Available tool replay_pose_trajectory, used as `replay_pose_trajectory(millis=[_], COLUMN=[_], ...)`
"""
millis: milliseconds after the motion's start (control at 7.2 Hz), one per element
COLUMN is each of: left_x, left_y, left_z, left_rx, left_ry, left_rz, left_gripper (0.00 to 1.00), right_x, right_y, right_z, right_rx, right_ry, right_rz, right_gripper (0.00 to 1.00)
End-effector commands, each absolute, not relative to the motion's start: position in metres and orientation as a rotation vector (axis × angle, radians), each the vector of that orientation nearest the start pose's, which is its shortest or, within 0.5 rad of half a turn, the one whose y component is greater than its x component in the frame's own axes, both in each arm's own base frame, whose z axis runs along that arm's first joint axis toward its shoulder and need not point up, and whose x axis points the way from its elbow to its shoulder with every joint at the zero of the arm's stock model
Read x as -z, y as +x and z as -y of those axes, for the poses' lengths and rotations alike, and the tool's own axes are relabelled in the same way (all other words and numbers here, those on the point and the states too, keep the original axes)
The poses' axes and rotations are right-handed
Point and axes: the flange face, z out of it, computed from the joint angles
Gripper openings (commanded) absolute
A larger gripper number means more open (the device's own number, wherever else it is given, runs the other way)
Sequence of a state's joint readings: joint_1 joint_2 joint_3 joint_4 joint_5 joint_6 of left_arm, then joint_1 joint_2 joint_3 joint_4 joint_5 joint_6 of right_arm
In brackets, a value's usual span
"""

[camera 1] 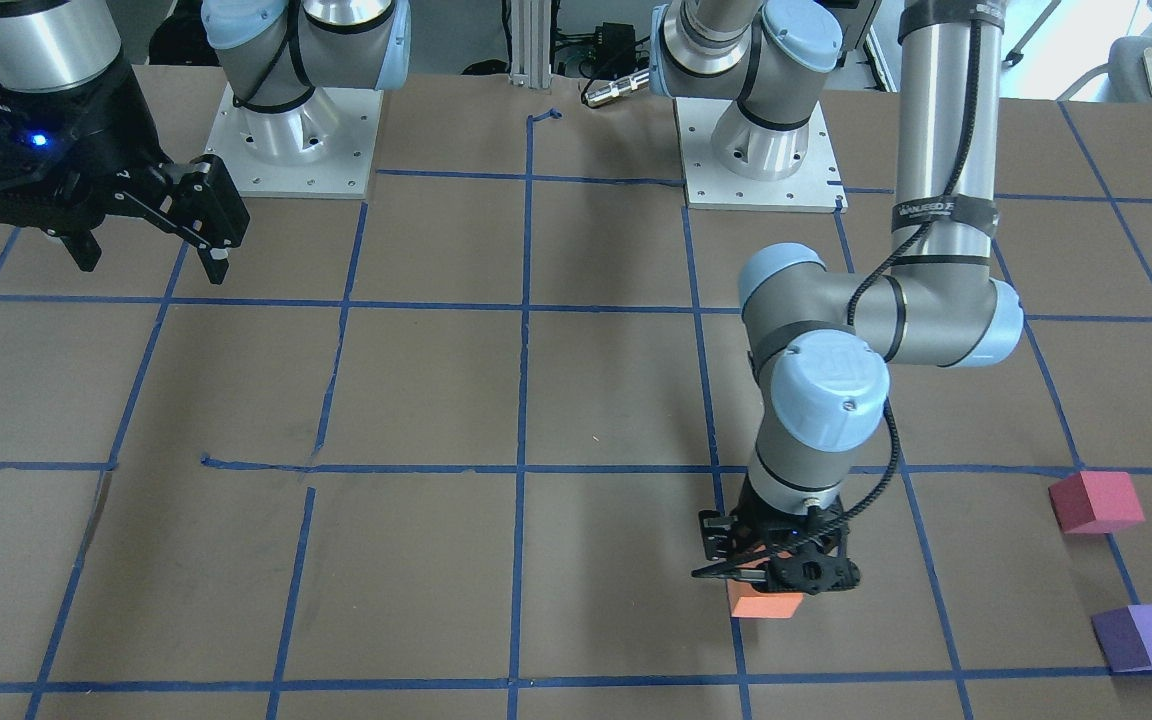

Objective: Arrange blocks in a line
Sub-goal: 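Carry the orange cube with the left gripper toward the purple and pink cubes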

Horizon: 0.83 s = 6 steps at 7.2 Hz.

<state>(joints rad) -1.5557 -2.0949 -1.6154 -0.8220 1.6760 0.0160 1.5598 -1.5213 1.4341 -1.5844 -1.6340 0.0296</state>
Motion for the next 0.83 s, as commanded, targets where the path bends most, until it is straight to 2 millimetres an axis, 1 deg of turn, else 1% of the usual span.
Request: replay_pose_trajectory(millis=[0,139,278,417,556,694], left_x=[-0.25,-0.243,-0.247,-0.257,-0.26,-0.273], left_y=[-0.001,0.057,0.107,0.145,0.196,0.238], left_z=[0.665,0.66,0.655,0.653,0.651,0.658], left_rx=[0.23,0.169,0.166,0.187,0.157,0.169], left_ry=[-0.077,0.02,0.133,0.083,0.104,0.177], left_rz=[-2.948,-2.94,-2.935,-2.946,-2.946,-2.921], left_gripper=[0.0,0.0,0.0,0.0,0.0,0.0], right_x=[-0.53,-0.527,-0.528,-0.527,-0.527,-0.526], right_y=[0.133,0.133,0.132,0.132,0.132,0.132], right_z=[0.526,0.526,0.525,0.527,0.529,0.529], right_rx=[0.154,0.13,0.133,0.136,0.146,0.139], right_ry=[0.052,0.052,0.051,0.029,-0.021,-0.021], right_rz=[-3.097,-3.096,-3.111,-3.112,-3.112,-3.115], right_gripper=[1.0,1.0,1.0,1.0,1.0,1.0])
